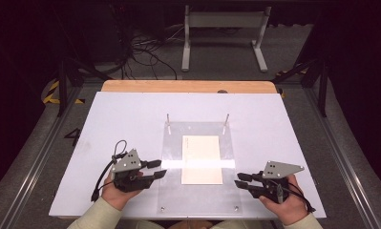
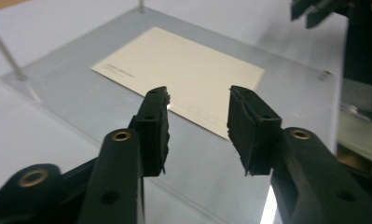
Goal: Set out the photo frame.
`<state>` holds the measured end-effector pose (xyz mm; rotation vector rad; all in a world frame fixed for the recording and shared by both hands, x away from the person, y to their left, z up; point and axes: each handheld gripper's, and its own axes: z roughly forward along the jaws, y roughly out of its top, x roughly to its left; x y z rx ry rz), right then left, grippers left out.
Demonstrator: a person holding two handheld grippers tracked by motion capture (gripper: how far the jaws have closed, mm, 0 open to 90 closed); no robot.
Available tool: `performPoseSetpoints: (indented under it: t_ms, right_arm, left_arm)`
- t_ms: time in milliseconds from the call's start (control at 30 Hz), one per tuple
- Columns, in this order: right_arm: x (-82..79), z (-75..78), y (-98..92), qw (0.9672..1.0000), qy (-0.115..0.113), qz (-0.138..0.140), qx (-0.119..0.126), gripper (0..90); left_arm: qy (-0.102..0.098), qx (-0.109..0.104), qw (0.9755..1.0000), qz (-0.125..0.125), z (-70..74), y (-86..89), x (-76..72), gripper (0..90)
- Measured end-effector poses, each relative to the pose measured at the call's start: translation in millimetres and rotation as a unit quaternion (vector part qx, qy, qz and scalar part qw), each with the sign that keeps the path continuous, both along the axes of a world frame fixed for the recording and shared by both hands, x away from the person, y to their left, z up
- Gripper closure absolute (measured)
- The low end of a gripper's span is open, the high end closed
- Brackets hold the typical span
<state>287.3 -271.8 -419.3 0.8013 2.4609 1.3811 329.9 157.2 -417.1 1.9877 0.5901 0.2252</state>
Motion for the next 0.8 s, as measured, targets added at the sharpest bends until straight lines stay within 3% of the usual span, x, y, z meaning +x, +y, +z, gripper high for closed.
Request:
performPoseSetpoints:
  t_ms: [100,233,433,667,800]
  right_arm:
    - [11.5,1.8,4.9,0.9997,-0.006,-0.011,0.020,66.7]
    - [27.0,3.8,12.1,0.9996,-0.019,-0.015,0.014,64.3]
    - [52.4,14.9,13.2,0.9975,-0.052,-0.031,0.035,62.8]
    - [84.3,29.0,15.6,0.9964,-0.060,-0.055,0.023,60.6]
    - [103.2,28.8,17.0,0.9960,-0.036,-0.078,0.024,67.4]
  left_arm:
    - [0.007,-0.014,0.9991,0.038,-2.1,2.8,16.0,52.7]
    - [0.012,-0.024,0.9976,0.065,-6.3,7.9,24.5,48.8]
    - [-0.002,-0.014,0.9967,0.080,-9.4,12.9,21.5,45.3]
    - [0.000,-0.011,0.9956,0.093,-17.1,25.4,15.0,44.2]
    - [-0.001,-0.011,0.9949,0.101,-17.6,32.2,8.3,44.1]
